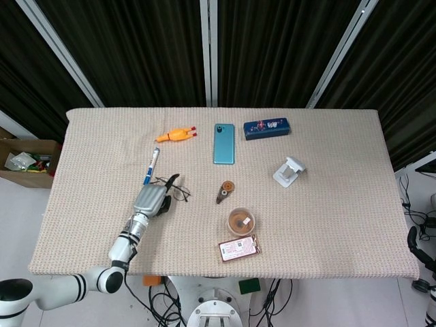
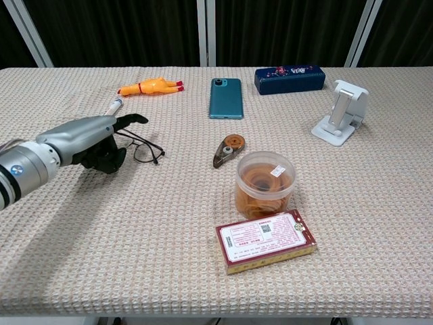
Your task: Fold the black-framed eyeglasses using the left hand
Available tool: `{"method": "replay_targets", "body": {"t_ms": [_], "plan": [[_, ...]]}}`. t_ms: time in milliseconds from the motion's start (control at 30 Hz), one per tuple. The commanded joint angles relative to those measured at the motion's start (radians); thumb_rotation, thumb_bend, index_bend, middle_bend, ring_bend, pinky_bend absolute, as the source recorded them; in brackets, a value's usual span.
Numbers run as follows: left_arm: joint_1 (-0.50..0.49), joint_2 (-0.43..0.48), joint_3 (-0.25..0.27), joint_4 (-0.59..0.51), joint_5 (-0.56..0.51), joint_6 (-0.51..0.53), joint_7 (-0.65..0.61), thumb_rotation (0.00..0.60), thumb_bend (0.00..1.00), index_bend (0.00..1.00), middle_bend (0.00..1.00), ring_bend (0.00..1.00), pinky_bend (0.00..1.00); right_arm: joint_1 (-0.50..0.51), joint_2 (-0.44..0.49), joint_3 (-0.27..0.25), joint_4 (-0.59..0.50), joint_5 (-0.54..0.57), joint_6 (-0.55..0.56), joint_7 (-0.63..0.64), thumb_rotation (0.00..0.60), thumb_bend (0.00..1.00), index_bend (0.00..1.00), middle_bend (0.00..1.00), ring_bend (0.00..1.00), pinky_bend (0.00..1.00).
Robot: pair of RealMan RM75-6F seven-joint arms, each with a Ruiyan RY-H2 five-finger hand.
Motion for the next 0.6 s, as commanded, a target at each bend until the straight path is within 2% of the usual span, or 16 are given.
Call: {"method": "replay_targets", "body": {"t_ms": [33,300,600], "plan": [[0.022,0.047,0.014,-0.076,0.025,0.05,0.031,0.6,0.65,0.07,0.96,0.93,0.96,0.0,0.0,0.0,0.002,0.002,-0.002,0.003,0.6,0.47,0.0,0.0,0.0,0.0],[0.061,0.128,0.068,-0.199,-0.015,0.074,0.137,0.6,0.65,0.09,0.96,0.93,0.96,0.002,-0.011,-0.005,0.014,-0.001,-0.008,0.008,0.6,0.47,0.0,0.0,0.0,0.0],[0.066,0.124,0.073,-0.199,-0.014,0.081,0.126,0.6,0.65,0.09,0.96,0.93,0.96,0.0,-0.009,-0.004,0.01,-0.005,0.0,0.004,0.6,0.47,0.0,0.0,0.0,0.0]]}}
